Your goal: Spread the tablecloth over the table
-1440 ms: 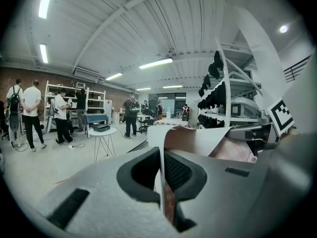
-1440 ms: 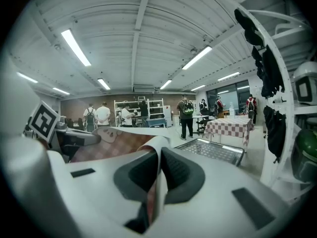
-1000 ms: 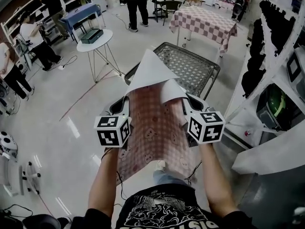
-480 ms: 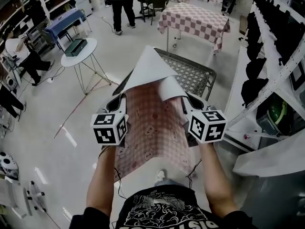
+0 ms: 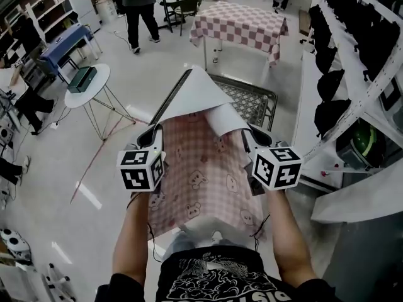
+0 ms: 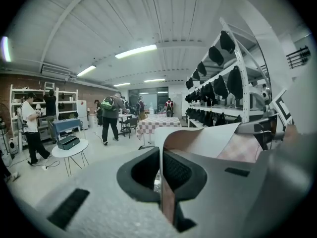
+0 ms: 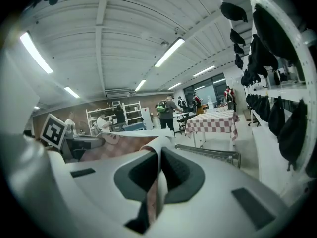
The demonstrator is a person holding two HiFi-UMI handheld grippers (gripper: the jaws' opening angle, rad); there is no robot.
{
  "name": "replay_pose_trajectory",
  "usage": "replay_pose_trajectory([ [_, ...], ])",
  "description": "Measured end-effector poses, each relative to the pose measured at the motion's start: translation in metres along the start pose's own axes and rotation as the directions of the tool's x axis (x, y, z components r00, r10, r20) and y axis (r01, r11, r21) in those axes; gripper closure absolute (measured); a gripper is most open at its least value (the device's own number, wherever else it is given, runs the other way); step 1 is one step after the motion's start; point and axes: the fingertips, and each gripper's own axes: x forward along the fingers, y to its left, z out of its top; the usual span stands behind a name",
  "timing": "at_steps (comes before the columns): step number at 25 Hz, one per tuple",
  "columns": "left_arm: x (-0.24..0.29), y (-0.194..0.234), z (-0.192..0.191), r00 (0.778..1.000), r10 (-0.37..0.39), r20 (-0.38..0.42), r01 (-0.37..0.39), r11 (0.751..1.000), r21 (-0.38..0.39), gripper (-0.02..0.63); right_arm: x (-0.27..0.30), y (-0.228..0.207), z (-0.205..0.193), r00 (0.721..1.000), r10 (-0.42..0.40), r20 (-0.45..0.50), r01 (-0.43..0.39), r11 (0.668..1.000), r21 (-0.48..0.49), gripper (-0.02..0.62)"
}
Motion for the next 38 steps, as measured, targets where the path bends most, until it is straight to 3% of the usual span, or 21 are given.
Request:
replay_pose_trajectory([
  [5,0.032,0.02,-0.003,0.998,-0.062,-0.014,0.062,0.998,0.009,0.598,0.016,-0.013,-0.002,0.996,-0.09,0.006,0.09,0.996,0.019,0.589],
  [9,0.06,0.039,-0.004,0.988,-0.153,-0.03,0.154,0.988,0.03,0.598,0.025,-0.016,-0.002,0.98,-0.2,0.015,0.2,0.979,0.038,0.589],
  [17,0.117,0.079,0.001,0.946,-0.32,-0.051,0.322,0.946,0.038,0.598,0.051,-0.011,-0.002,0.918,-0.398,0.001,0.397,0.917,0.027,0.589],
  [22,0.153,0.082,-0.001,0.912,-0.403,-0.073,0.406,0.912,0.048,0.598,0.057,-0.022,-0.006,0.871,-0.491,-0.019,0.492,0.87,0.022,0.589],
  [29,0.194,0.094,-0.002,0.886,-0.453,-0.105,0.461,0.885,0.073,0.598,0.066,-0.046,-0.004,0.82,-0.569,-0.057,0.567,0.822,-0.043,0.589],
  [38,0.246,0.11,0.012,0.881,-0.458,-0.12,0.471,0.873,0.128,0.598,0.082,-0.085,0.008,0.786,-0.615,-0.063,0.609,0.788,-0.095,0.589],
])
